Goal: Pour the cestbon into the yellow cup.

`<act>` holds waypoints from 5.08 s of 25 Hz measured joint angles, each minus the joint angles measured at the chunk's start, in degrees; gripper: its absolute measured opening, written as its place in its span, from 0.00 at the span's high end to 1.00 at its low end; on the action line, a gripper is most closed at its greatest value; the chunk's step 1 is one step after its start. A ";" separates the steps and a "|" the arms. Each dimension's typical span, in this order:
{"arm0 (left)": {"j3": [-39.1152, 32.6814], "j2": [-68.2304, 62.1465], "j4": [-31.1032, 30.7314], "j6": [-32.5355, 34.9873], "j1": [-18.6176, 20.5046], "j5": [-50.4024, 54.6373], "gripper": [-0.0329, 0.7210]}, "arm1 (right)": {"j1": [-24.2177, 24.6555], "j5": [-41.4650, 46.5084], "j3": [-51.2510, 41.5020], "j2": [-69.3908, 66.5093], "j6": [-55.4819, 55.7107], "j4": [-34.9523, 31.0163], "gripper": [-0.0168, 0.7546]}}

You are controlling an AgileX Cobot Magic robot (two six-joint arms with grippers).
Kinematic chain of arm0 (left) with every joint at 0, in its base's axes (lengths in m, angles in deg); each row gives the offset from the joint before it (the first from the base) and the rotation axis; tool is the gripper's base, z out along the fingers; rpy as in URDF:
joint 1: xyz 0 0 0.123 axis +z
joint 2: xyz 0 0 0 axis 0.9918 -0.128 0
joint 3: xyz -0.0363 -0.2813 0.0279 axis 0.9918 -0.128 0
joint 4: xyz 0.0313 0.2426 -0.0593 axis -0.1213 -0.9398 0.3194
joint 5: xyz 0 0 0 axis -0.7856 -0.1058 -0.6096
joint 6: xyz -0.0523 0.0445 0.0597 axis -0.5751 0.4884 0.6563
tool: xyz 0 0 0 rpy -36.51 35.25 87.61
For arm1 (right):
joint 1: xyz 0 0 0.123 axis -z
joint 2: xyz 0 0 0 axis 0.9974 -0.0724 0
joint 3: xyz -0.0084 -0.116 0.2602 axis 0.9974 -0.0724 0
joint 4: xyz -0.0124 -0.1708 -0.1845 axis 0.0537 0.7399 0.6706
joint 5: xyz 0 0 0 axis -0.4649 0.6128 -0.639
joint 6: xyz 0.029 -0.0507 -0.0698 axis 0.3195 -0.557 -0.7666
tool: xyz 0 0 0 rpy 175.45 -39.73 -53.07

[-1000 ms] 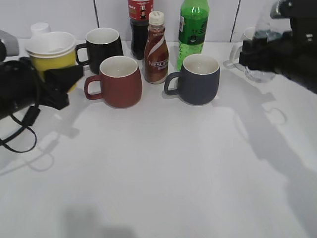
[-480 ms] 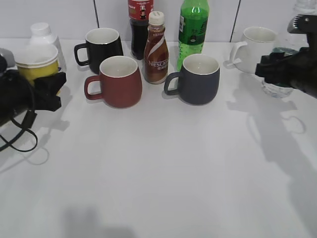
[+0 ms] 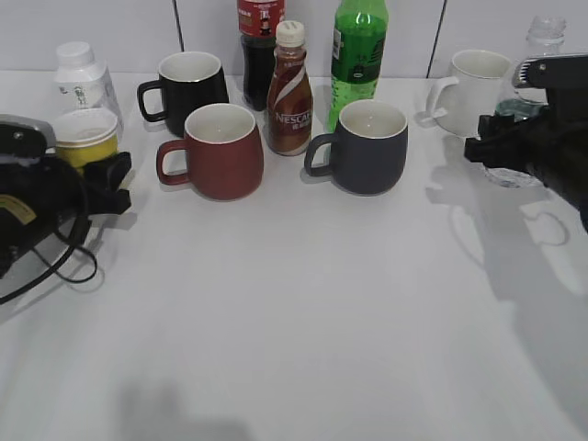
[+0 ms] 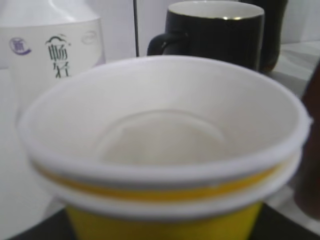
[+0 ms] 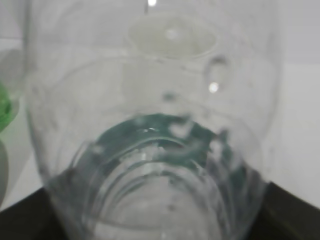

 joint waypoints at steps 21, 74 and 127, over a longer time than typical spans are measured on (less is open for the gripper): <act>2.29 -2.96 0.45 1.79 0.00 -1.33 0.17 | -0.05 -2.22 1.30 -2.67 2.99 8.61 0.37; -13.54 47.23 -13.35 -24.29 -0.05 41.76 0.22 | -0.16 30.50 -7.51 14.07 10.93 8.83 0.22; -3.56 105.76 6.77 -1.25 -17.59 129.00 0.28 | -0.16 111.40 -7.12 101.81 16.53 24.29 0.22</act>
